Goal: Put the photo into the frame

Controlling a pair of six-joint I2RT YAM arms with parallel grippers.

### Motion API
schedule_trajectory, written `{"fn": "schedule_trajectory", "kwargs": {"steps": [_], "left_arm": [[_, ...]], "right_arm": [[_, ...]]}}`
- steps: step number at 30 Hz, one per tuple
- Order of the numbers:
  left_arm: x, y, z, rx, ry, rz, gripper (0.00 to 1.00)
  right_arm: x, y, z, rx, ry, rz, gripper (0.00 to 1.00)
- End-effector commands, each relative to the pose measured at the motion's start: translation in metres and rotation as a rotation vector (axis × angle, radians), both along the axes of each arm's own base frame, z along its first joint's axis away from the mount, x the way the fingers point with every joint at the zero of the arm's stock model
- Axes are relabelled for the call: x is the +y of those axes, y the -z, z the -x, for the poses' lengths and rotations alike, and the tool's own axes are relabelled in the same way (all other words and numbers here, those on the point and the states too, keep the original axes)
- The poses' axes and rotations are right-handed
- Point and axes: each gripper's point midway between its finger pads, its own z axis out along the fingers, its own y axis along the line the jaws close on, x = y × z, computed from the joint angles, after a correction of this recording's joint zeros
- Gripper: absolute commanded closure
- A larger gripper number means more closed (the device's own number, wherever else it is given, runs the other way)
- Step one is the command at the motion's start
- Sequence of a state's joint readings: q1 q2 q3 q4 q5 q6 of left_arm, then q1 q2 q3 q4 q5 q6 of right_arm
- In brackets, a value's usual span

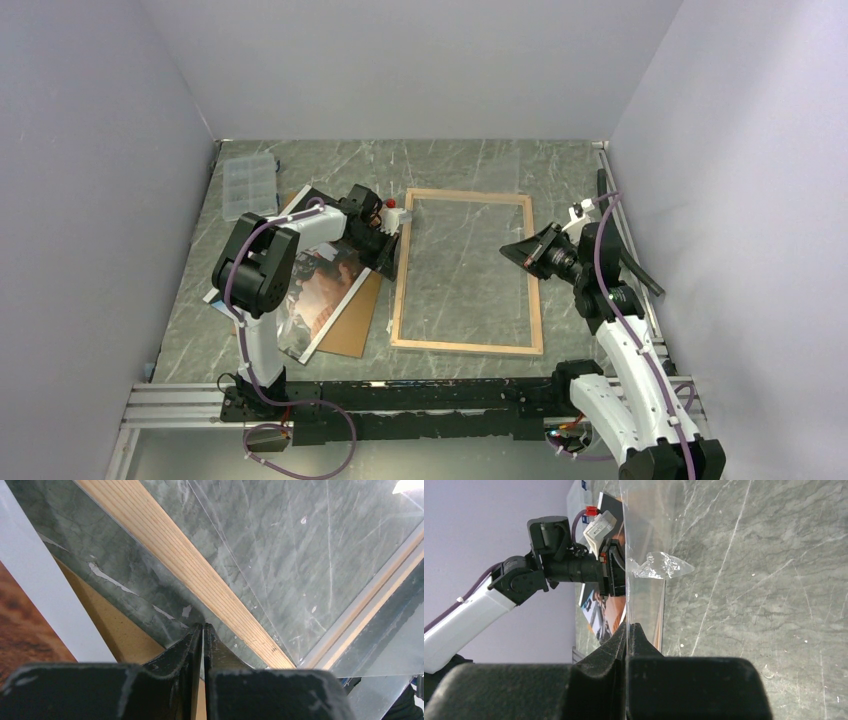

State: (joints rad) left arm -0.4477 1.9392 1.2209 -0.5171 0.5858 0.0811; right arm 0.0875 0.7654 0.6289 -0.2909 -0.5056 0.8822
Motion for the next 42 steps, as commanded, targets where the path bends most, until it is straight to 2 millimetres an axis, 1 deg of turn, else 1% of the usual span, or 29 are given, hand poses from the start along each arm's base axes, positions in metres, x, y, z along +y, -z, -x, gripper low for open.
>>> {"fn": "schedule_trajectory", "kwargs": {"steps": [1,5,16,21,29,42], "left_arm": [[-0.006,-0.007,-0.004,-0.014,0.002,0.014,0.88],[-0.006,-0.006,-0.004,-0.012,0.001,0.013,0.88],[-0.006,-0.006,-0.005,-0.011,0.000,0.012,0.89],[-0.006,-0.006,-0.005,-0.010,0.001,0.011,0.89],[-0.006,-0.006,-0.004,-0.009,0.005,0.012,0.90],[-0.005,-0.001,0.000,0.003,0.010,0.014,0.91]], "right_arm": [[0.005,-0.029,-0.004,-0.136,-0.034,0.001,1.00],[0.010,-0.029,-0.002,-0.167,-0.060,0.008,1.00],[0.026,-0.047,0.001,-0.324,-0.128,0.055,1.00],[0.029,-0.038,0.002,-0.305,-0.132,0.059,1.00],[0.021,-0.016,0.002,-0.222,-0.071,0.063,1.00],[0.023,-0.016,-0.003,-0.231,-0.082,0.069,1.00]]}}
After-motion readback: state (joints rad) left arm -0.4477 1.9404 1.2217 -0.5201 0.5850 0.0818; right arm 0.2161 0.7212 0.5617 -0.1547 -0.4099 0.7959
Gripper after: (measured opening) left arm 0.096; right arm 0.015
